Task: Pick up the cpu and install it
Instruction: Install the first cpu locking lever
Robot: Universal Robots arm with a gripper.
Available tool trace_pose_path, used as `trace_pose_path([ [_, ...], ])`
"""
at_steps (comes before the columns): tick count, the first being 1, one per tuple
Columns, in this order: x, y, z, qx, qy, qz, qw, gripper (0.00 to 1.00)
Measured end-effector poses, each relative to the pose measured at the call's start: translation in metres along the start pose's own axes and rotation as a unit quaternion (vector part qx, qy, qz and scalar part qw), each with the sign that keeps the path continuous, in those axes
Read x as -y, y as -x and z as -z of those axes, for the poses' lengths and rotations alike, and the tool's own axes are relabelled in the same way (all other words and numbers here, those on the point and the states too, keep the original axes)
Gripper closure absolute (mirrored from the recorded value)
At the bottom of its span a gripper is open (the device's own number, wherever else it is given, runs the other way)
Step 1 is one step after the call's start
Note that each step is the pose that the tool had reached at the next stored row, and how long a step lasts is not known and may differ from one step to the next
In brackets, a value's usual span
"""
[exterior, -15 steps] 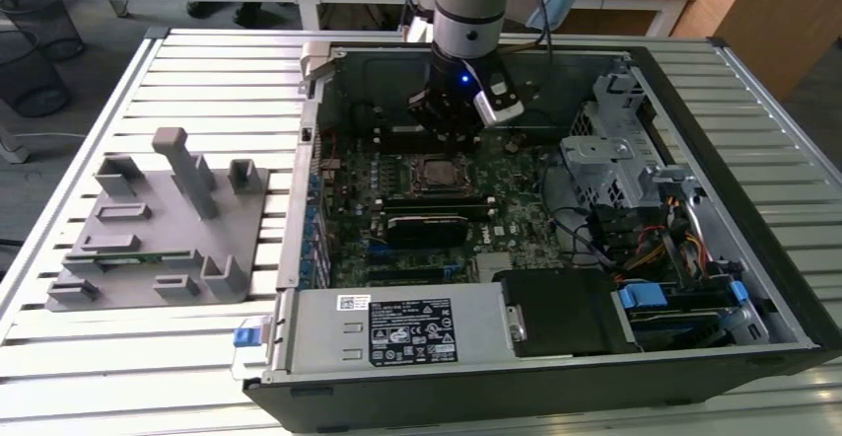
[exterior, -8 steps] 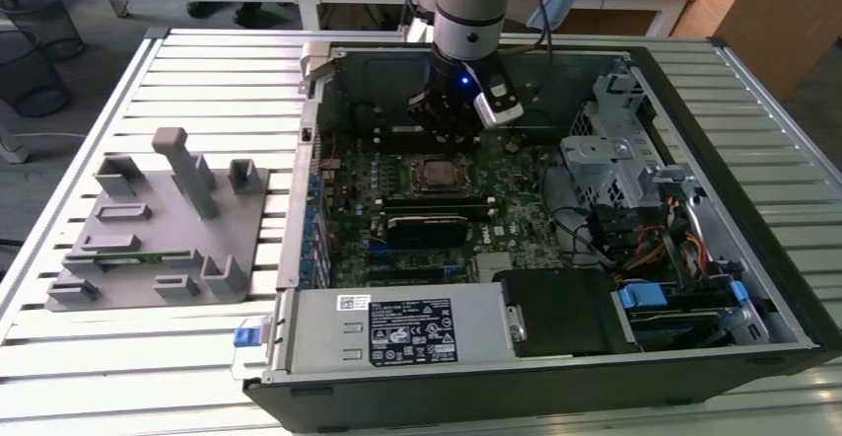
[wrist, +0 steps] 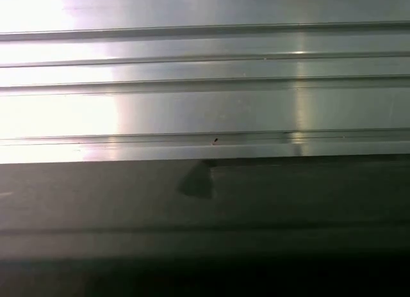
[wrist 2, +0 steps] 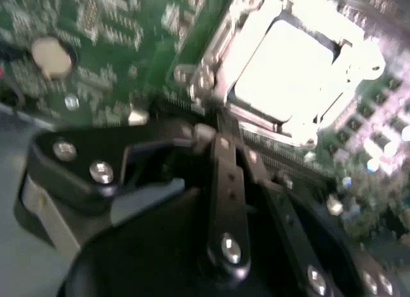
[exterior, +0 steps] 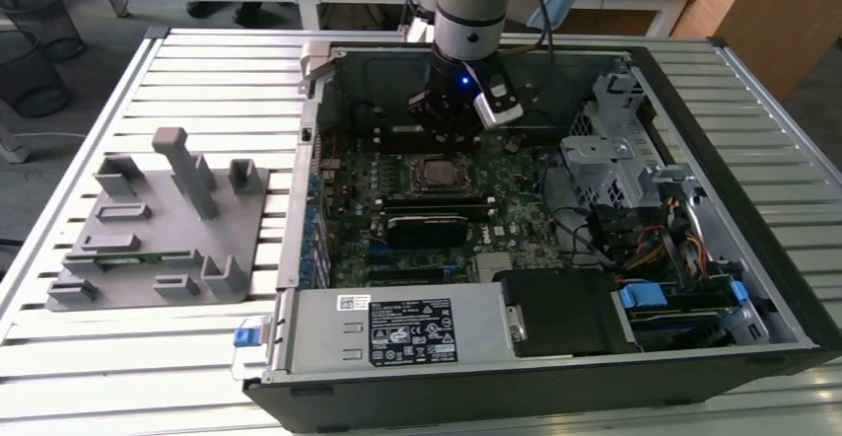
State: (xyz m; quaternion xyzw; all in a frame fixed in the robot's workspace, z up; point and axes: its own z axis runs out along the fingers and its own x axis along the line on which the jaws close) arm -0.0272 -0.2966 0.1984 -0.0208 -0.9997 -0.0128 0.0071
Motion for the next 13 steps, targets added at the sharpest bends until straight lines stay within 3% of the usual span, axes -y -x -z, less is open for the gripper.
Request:
trace_pose_path([
  [4,0.0001,-0.0001,0.0033,-0.0003,-0.0003,0.000,1.0000,0.89],
  [13,0.0001,0.0003,0.0015,-0.0005,-0.0025,0.000,1.0000,0.89],
])
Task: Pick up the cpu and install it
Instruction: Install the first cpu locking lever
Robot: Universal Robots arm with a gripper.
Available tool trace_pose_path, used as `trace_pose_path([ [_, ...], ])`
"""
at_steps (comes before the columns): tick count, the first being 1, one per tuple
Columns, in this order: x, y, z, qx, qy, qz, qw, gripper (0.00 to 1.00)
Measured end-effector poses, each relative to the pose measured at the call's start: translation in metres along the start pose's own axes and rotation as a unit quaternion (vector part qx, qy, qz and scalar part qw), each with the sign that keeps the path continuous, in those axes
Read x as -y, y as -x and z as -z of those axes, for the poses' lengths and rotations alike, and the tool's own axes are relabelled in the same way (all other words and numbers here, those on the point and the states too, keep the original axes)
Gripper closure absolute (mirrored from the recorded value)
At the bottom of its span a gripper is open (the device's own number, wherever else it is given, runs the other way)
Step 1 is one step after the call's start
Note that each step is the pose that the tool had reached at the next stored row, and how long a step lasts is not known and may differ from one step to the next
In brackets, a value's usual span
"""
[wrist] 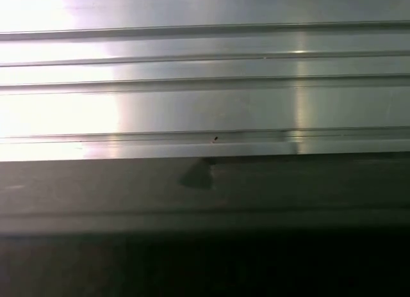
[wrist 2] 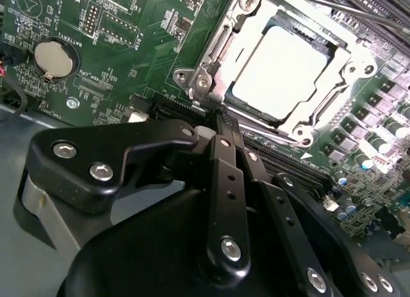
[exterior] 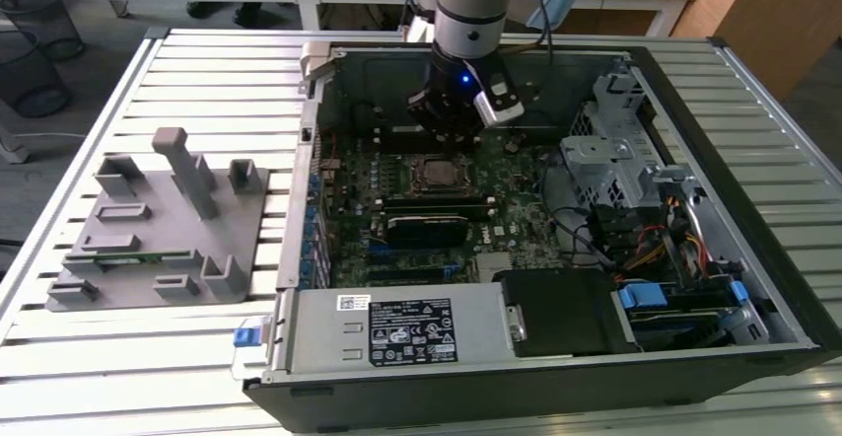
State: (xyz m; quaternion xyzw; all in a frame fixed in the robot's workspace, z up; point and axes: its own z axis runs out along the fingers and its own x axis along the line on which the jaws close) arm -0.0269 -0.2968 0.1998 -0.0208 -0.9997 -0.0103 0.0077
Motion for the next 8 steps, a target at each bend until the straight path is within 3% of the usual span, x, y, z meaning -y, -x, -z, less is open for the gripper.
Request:
trace_pose_path([
  [8,0.0001,0.0009,-0.0011,-0.0028,-0.0038,0.000,1.0000,0.89],
])
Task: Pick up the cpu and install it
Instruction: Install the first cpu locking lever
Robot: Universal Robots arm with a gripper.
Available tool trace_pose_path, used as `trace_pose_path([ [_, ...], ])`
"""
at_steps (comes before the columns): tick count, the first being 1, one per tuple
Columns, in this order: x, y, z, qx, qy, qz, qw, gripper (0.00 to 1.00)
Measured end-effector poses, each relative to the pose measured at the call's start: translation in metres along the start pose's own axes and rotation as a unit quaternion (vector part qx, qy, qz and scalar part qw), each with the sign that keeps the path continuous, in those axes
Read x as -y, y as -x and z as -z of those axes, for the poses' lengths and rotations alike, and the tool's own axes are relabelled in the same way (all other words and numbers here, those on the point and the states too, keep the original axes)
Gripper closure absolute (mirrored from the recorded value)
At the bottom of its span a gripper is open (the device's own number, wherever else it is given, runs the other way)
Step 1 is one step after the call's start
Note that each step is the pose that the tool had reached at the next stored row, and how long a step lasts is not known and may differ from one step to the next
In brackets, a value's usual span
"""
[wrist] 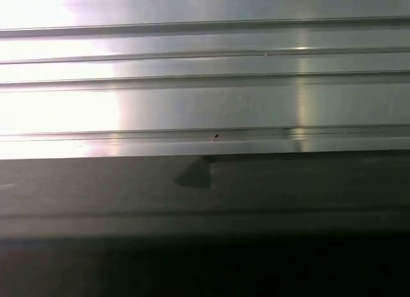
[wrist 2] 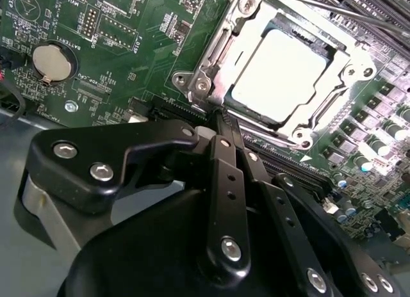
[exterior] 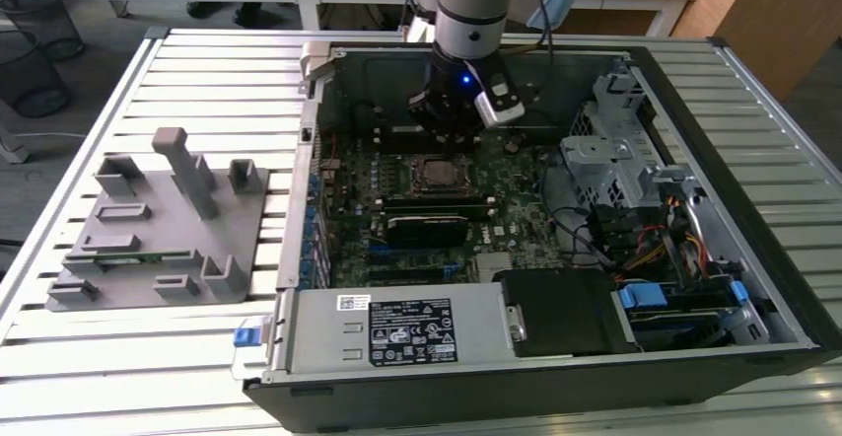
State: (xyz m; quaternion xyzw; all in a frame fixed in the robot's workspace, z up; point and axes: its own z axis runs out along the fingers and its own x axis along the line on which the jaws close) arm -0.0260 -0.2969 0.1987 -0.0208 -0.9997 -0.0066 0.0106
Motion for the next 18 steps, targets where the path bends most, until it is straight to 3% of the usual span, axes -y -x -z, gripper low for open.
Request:
trace_pose_path([
  [9,-0.0001,0.0009,-0.0023,-0.0035,-0.0014,0.000,1.0000,0.89],
  [10,0.0000,0.0010,-0.0023,-0.0041,-0.0007,0.000,1.0000,0.89],
  [14,0.0000,0.0011,-0.0023,-0.0049,0.0111,0.000,0.9999,0.89],
  [18,-0.0001,0.0010,0.0017,-0.0049,0.0117,0.000,0.9999,0.89],
])
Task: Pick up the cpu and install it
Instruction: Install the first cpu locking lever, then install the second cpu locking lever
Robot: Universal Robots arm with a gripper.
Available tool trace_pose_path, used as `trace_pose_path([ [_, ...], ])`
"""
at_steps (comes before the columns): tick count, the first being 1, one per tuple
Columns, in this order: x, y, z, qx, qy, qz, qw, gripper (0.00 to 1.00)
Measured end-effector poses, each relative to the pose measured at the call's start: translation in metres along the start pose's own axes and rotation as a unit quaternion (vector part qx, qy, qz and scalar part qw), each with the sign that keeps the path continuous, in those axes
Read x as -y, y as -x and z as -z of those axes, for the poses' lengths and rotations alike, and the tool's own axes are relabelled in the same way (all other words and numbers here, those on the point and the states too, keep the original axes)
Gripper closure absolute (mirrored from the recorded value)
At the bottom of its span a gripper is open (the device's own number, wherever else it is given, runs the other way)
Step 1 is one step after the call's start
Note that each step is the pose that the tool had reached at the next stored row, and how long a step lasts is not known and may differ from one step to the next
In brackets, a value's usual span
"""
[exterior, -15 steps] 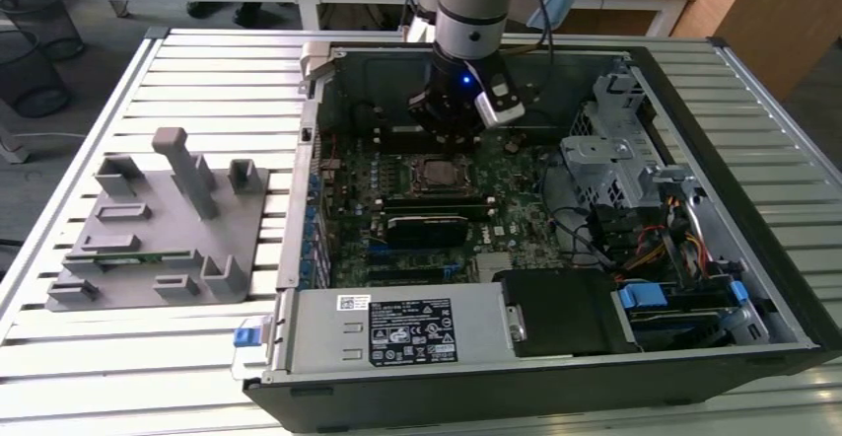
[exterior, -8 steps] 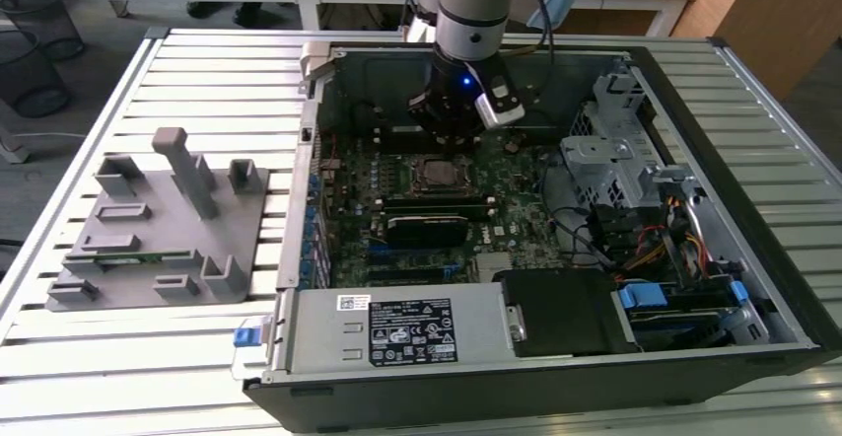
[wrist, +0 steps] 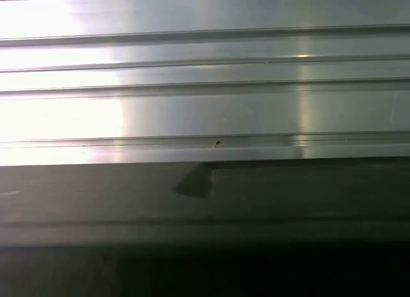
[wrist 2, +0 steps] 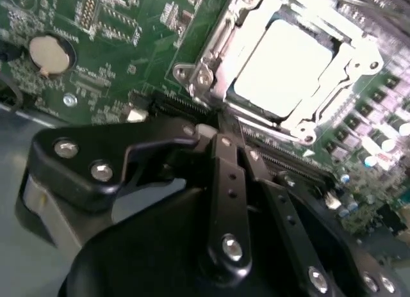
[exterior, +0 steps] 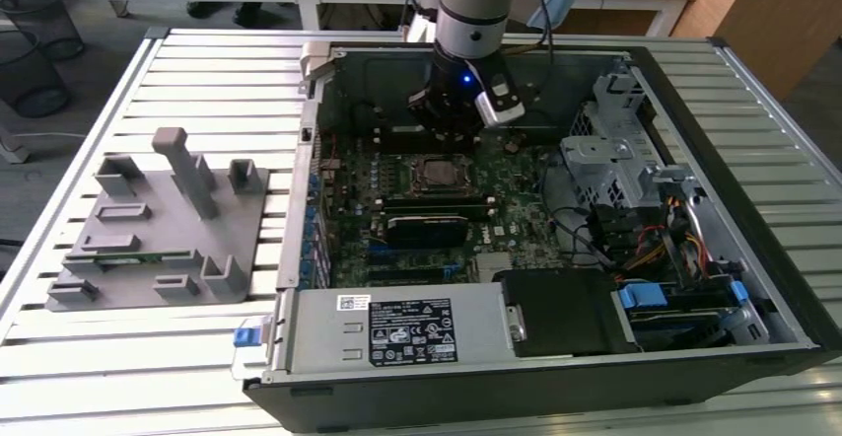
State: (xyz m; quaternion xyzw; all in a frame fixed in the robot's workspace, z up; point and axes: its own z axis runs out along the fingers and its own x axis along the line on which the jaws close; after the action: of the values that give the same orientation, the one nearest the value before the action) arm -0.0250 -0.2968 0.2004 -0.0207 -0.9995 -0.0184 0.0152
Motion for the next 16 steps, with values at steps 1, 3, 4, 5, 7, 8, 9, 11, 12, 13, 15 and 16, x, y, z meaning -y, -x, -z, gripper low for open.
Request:
trace_pose_path([
  [1,-0.0001,0.0000,0.0016,0.0000,0.0000,0.000,1.0000,0.89],
  [3,-0.0001,-0.0001,0.0032,0.0000,-0.0001,0.000,1.0000,0.89],
  [4,-0.0001,0.0000,0.0031,0.0001,-0.0001,0.000,1.0000,0.89],
  [5,-0.0001,-0.0001,0.0031,0.0001,-0.0002,0.000,1.0000,0.89],
  [7,0.0000,-0.0001,0.0032,0.0000,-0.0005,0.000,1.0000,0.89],
  [8,0.0002,-0.0001,0.0032,0.0000,-0.0005,0.000,1.0000,0.89],
  [9,0.0004,-0.0001,0.0032,0.0000,-0.0005,0.000,1.0000,0.89],
  [11,0.0010,0.0000,0.0032,0.0000,-0.0005,0.000,1.0000,0.89],
  [12,0.0017,0.0000,0.0032,0.0000,-0.0005,0.000,1.0000,0.89],
  [13,0.0019,0.0000,0.0032,0.0000,-0.0005,0.000,1.0000,0.89],
  [15,0.0022,0.0000,0.0033,0.0000,-0.0005,0.000,1.0000,0.89],
  [16,0.0025,0.0000,0.0033,0.0000,-0.0005,0.000,1.0000,0.89],
])
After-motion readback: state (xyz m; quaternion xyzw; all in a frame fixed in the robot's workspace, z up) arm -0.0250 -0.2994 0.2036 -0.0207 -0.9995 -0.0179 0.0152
